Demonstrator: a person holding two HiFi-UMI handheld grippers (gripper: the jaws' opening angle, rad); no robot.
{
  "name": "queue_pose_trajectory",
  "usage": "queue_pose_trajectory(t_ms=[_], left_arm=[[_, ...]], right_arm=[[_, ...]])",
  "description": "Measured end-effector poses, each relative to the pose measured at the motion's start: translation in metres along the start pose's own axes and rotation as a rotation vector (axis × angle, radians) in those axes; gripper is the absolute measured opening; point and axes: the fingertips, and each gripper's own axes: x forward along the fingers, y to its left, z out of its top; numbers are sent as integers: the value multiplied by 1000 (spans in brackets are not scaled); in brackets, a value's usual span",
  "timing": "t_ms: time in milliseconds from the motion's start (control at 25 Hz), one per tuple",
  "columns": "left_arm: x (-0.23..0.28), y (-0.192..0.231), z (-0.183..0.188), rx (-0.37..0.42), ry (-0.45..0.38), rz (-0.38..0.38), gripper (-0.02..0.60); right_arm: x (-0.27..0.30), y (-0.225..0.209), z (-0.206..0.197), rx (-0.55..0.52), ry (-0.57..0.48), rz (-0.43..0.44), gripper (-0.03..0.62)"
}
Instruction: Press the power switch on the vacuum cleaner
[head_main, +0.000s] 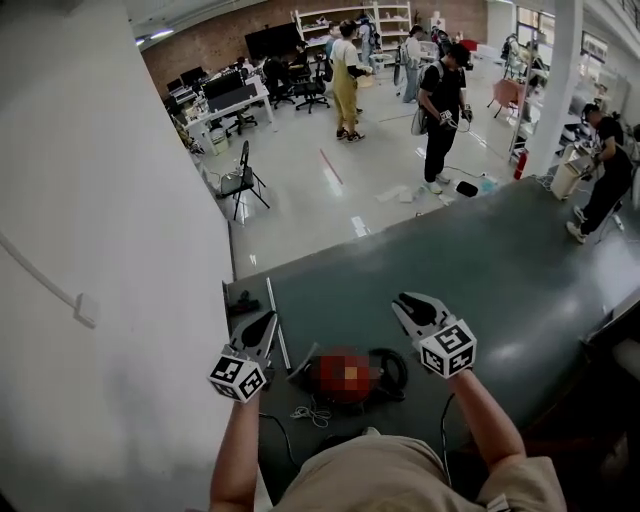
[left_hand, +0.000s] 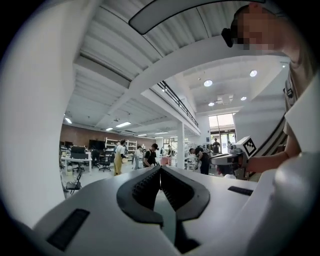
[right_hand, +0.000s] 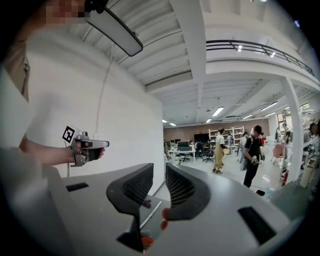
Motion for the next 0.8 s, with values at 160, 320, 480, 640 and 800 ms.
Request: queue_pose_trajectory(t_ms=[160,320,480,640,800], left_arm=[[-32,39,-10,-11,2,69,3],[-71,66,-43,-9,52,159,3],[-123,105,-75,-35,44,320,3],[-152,112,-111,-44,59,407,3],[-154,94,-154,-70,131,410,3]], right_arm=[[-41,-55,-9,7,2,-145,64],[-87,-105,-38,-1,53,-294,64],[-126,-136,-77,6,123,-407,63],[-145,-142,-115,48,197,-435,63],[-144,-134,-148,60,256,-420,64]])
